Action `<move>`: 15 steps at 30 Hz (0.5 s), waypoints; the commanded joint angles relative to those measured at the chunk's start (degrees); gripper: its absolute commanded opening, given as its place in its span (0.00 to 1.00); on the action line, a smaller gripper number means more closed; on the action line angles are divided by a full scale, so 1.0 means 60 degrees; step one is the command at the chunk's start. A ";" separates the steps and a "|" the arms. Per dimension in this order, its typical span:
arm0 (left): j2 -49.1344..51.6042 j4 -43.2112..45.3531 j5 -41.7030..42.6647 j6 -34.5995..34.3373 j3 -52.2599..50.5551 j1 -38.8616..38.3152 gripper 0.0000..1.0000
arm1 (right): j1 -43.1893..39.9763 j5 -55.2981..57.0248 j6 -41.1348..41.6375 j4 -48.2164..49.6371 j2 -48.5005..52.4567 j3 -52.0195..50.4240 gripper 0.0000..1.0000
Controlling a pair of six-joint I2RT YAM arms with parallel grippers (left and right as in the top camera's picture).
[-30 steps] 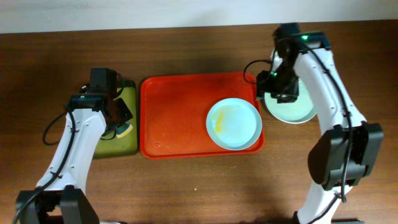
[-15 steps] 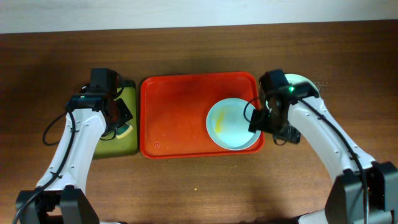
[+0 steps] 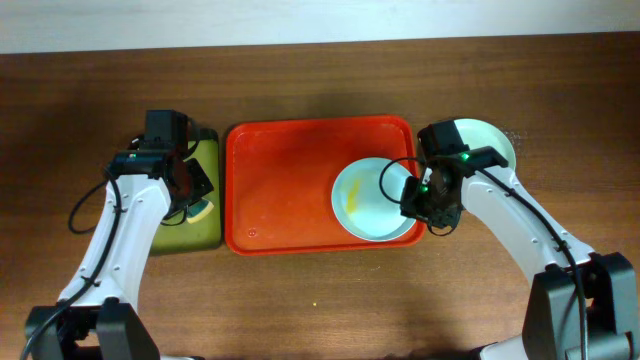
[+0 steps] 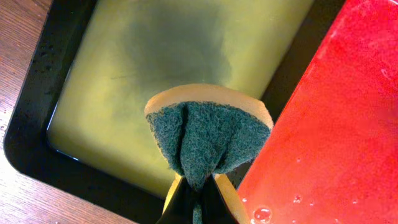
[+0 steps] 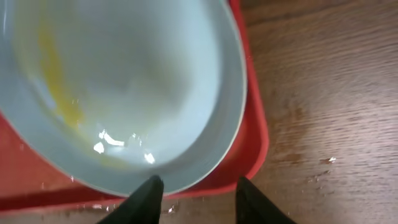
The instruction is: Clean dirty plates on tray and stack at the side
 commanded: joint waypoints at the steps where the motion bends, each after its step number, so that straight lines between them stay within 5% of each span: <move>1: -0.0149 0.0018 0.0004 0.0160 0.0076 0.0033 0.00 | -0.0015 0.0750 0.1056 0.0164 0.0251 -0.0131 0.39; 15: -0.0149 0.0055 0.0036 0.0160 0.0076 0.0033 0.00 | 0.0426 0.0667 0.1730 0.0947 0.1268 -0.0160 0.32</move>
